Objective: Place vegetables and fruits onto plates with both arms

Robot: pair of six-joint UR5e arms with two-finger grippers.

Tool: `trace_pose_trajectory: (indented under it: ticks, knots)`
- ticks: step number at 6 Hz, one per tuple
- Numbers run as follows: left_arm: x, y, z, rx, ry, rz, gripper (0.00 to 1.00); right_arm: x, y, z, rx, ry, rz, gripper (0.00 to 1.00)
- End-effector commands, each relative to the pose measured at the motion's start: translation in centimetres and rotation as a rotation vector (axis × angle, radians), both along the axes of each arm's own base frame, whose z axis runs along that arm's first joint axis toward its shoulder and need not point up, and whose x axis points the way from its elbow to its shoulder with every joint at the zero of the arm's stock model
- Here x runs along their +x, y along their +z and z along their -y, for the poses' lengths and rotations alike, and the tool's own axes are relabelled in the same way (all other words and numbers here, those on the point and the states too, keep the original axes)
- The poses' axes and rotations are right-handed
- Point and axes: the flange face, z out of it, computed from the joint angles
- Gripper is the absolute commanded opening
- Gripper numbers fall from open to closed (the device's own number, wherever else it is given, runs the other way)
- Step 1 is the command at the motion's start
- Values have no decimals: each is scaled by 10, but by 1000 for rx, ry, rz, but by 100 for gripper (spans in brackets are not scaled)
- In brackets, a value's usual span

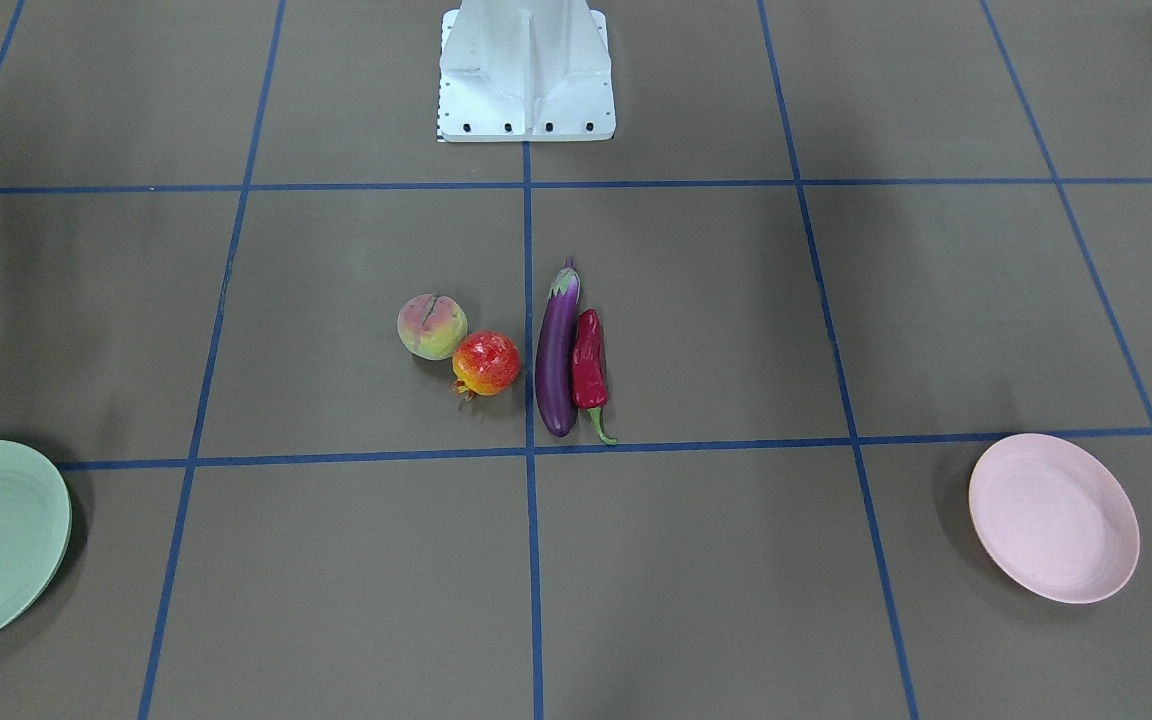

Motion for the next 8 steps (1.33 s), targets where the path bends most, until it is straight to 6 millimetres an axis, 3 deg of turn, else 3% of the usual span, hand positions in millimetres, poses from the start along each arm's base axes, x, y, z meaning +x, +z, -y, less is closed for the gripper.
trace_pose_trajectory:
  ticks: [1,2,3,4,5,6,8]
  knots:
    - [8,-9,2,27,13,-58,100,-62,-52,17,-57,-13,37,100]
    - [21,-22,5,92,38,-110,100,-118,-97,27,-103,21,30,100]
    - [45,-38,13,80,23,-122,100,-169,-126,22,-117,50,11,100]
    - [98,-64,22,76,56,-139,100,-215,-153,11,-137,61,15,100]
    - [133,-96,29,31,14,-173,100,-262,-177,-6,-167,91,13,100]
    - [180,-120,25,-59,3,-197,100,-309,-197,-27,-110,119,2,99]
    - [260,-172,28,-138,-47,-165,100,-357,-220,-36,-101,153,-31,99]
